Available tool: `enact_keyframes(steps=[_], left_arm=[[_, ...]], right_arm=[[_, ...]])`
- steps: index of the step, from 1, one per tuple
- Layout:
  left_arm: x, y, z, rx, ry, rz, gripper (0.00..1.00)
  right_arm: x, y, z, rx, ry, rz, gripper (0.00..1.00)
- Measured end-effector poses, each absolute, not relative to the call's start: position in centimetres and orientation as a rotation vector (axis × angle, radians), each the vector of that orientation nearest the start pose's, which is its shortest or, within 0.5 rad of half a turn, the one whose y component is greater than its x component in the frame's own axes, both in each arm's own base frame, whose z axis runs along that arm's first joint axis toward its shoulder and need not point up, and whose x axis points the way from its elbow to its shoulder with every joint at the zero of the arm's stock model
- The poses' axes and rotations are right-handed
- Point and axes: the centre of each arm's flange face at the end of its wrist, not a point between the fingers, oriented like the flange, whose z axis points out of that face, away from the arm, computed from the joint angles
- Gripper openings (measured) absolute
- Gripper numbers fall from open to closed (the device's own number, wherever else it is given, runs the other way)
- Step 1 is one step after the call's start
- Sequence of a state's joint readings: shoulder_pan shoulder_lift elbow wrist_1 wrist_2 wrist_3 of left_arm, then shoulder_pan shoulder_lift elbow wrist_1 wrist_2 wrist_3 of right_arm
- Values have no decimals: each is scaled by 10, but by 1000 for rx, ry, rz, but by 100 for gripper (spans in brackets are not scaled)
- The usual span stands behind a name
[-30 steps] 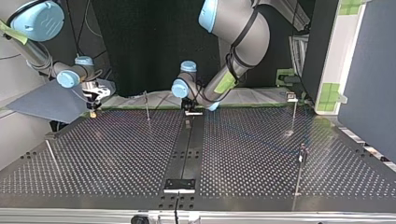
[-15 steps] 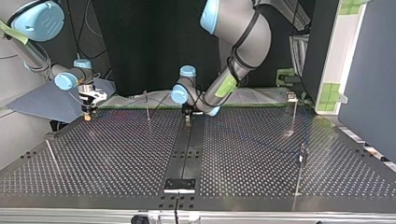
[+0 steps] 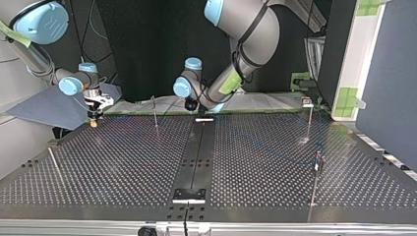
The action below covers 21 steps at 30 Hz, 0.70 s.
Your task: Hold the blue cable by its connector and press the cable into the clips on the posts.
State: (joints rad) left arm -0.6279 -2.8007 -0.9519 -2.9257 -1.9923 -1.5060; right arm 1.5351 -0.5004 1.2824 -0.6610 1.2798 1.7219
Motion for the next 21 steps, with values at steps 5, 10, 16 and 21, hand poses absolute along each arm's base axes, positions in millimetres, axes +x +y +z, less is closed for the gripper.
enact_keyframes(steps=[5, 10, 16, 21], left_arm=[[542, -541, -57, 457, 1884, 8, 13], [537, -542, -60, 439, 1875, 8, 56], [532, -545, -61, 426, 1876, -5, 56], [524, -554, -61, 443, 1884, -46, 64]], right_arm=[[137, -739, -21, 1416, -1317, 1454, 0], [139, -738, -22, 1422, -1319, 1455, 0], [143, -736, -24, 1432, -1320, 1458, 0], [145, -735, -25, 1439, -1324, 1458, 0]])
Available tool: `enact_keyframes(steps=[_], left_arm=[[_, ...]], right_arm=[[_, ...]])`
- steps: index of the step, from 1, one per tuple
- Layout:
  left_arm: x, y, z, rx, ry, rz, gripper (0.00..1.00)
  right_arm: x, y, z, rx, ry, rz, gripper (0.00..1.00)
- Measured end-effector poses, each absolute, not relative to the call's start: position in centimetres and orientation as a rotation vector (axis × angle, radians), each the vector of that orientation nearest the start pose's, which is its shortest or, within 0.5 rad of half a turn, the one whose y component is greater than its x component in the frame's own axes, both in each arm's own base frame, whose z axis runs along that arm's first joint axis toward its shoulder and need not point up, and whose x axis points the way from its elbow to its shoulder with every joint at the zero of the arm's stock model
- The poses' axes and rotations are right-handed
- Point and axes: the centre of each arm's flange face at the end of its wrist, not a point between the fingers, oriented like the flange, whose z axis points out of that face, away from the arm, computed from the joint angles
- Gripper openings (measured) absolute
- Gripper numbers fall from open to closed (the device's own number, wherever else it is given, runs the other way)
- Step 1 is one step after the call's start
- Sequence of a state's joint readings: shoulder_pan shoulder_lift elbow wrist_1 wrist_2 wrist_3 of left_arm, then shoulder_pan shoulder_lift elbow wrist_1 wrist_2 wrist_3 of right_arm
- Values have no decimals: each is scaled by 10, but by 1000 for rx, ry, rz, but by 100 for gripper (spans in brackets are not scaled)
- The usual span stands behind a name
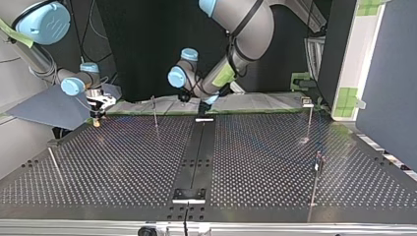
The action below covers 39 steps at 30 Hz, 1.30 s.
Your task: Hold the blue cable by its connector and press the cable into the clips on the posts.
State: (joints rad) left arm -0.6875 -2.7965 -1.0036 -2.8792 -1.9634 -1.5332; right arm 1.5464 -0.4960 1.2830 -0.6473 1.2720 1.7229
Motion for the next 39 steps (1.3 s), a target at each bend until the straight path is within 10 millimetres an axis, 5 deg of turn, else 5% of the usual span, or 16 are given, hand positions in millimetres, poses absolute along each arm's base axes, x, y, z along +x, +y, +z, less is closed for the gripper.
enact_keyframes(steps=[2, 4, 13, 19, 39], left_arm=[[519, -559, -61, 463, 1887, -69, 98], [512, -566, -61, 488, 1890, -95, 100], [472, -611, -45, 537, 1873, -188, 100], [459, -622, -40, 517, 1897, -208, 100], [457, -648, -9, 428, 1873, -318, 100]], right_arm=[[145, -734, -26, 1442, -1327, 1457, 0], [146, -734, -26, 1444, -1328, 1456, 0], [150, -732, -27, 1453, -1330, 1458, 0], [152, -732, -28, 1459, -1329, 1462, 0], [153, -730, -29, 1468, -1337, 1460, 0]])
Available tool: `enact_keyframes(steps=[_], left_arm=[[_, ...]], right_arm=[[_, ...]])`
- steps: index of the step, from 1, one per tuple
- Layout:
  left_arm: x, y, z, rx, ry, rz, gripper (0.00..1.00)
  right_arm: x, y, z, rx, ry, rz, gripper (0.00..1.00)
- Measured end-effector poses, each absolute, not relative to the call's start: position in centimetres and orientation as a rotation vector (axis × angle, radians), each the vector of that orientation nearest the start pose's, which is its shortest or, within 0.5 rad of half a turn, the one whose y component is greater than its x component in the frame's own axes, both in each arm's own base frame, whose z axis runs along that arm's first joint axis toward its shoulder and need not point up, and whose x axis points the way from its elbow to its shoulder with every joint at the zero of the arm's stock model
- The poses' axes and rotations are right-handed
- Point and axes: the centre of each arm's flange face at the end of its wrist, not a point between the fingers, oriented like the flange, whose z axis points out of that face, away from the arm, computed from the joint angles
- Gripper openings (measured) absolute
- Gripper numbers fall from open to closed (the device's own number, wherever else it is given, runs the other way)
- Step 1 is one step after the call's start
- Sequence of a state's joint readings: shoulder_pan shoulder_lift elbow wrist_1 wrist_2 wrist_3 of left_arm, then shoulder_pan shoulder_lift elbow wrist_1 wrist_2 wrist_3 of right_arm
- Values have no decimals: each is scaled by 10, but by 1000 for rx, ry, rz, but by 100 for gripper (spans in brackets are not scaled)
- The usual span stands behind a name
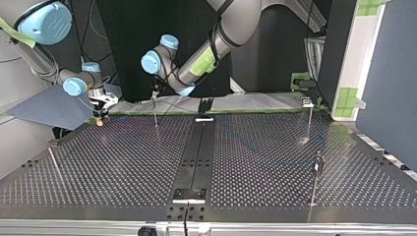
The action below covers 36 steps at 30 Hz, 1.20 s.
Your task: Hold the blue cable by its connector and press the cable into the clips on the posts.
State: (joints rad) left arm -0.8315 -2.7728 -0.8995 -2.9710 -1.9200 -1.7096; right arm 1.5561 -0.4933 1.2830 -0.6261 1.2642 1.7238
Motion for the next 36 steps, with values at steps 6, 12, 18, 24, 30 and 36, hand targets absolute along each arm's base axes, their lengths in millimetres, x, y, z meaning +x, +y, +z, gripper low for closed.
enact_keyframes(steps=[6, 12, 18, 24, 30, 36], left_arm=[[451, -649, -15, 442, 1884, -340, 100], [449, -646, -20, 443, 1885, -337, 100], [451, -648, -21, 416, 1847, -349, 100], [452, -651, -20, 392, 1814, -357, 100], [452, -651, -19, 383, 1811, -356, 100], [452, -651, -20, 380, 1814, -358, 100]], right_arm=[[154, -730, -29, 1472, -1336, 1461, 0], [154, -729, -29, 1476, -1338, 1459, 0], [154, -729, -29, 1475, -1339, 1460, 0], [154, -729, -29, 1476, -1339, 1460, 0], [155, -729, -29, 1478, -1340, 1461, 0], [156, -729, -29, 1478, -1340, 1461, 0]])
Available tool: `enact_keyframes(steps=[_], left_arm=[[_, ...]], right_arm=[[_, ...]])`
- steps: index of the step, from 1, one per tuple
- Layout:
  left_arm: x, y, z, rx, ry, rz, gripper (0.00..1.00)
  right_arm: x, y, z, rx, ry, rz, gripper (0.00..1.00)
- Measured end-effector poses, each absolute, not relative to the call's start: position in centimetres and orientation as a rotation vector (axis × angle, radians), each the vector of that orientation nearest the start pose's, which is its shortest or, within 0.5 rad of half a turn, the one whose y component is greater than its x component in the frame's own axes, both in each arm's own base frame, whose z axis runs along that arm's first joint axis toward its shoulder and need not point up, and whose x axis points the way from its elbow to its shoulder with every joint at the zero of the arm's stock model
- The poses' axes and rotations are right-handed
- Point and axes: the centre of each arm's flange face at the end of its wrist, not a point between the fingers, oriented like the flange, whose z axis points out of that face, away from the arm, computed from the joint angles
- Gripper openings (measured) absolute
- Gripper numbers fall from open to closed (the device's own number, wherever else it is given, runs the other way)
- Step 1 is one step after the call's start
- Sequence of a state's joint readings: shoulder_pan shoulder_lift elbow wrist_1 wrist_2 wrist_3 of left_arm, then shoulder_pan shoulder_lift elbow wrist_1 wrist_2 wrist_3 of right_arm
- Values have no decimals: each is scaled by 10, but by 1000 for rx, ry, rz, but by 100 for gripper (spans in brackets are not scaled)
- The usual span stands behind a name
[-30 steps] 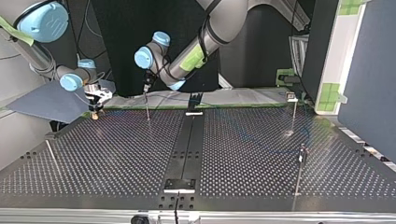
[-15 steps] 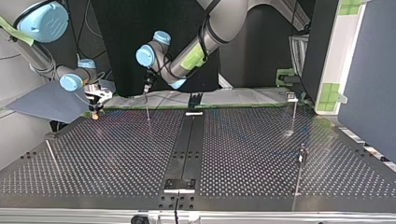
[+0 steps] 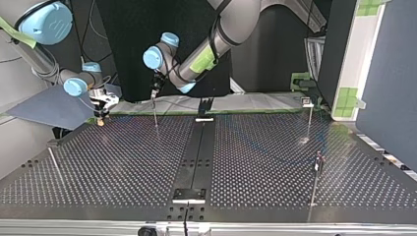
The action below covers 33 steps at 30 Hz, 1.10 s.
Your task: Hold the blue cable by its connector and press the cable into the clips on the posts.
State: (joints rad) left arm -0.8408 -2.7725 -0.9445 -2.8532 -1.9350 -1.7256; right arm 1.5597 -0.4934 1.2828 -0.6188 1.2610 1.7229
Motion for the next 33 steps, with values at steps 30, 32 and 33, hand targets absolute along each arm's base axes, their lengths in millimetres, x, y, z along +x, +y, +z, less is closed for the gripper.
enact_keyframes(steps=[30, 32, 33], left_arm=[[388, -649, 68, 222, 1725, -315, 100], [388, -641, 75, 190, 1729, -309, 100], [389, -638, 78, 178, 1731, -309, 100]], right_arm=[[153, -728, -30, 1488, -1346, 1450, 0], [153, -728, -30, 1487, -1347, 1449, 0], [153, -728, -30, 1487, -1347, 1450, 0]])
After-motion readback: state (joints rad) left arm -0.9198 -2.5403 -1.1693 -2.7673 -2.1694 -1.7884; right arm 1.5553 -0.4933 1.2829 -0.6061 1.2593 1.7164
